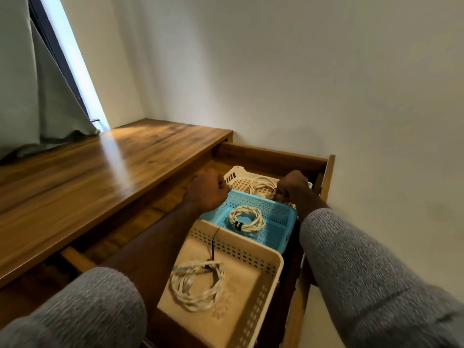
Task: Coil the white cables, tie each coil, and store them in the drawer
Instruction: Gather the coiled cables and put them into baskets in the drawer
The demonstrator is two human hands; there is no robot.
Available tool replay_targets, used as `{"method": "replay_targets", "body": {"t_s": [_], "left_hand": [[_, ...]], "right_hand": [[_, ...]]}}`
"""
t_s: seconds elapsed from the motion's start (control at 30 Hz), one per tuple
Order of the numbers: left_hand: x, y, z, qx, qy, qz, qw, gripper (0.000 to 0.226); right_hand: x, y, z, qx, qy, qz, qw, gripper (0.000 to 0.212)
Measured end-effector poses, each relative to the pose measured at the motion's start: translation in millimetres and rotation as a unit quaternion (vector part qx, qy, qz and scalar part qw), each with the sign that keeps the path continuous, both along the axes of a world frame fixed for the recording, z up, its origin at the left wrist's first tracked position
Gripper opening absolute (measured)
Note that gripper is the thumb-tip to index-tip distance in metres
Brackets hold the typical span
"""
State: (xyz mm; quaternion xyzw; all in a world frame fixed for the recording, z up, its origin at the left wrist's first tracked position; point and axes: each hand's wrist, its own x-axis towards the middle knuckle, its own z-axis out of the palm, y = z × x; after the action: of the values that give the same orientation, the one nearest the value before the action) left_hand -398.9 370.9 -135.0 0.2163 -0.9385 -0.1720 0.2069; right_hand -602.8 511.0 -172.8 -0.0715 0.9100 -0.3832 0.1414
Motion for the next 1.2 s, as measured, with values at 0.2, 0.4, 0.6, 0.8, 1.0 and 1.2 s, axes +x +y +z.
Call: {"method": "replay_targets", "body": {"t_s": [0.2, 0.4, 0.6, 0.8, 1.0, 1.2], "left_hand": [[15, 32, 18, 0.006, 0.013, -0.024, 1.000, 0.034], [35, 103, 41, 0.006, 0.022, -0.111, 0.993, 0.020], [80, 185, 23, 0.087, 0.051, -0.223, 0.970, 0.021], [98, 207, 0, -0.007, -0.044, -0.213, 0.976, 0.045], [109, 199, 7, -0.098, -0.081, -0.210, 0.970, 0.037], [119, 164, 1, -0.193, -0.158, -0.146, 0.957, 0.039]], "right_hand": [[31, 22, 13, -0.089, 0.166, 0.035, 0.981, 0.013], [81, 83, 31, -0.231, 0.369, 0.114, 0.893, 0.011], [145, 181, -15, -0.277, 0.437, 0.101, 0.850, 0.012], [166, 182, -71, -0.296, 0.376, 0.162, 0.863, 0.007], [185, 163, -90, -0.334, 0.341, 0.168, 0.862, 0.034], [193, 126, -101, -0.300, 0.325, 0.236, 0.865, 0.057]]}}
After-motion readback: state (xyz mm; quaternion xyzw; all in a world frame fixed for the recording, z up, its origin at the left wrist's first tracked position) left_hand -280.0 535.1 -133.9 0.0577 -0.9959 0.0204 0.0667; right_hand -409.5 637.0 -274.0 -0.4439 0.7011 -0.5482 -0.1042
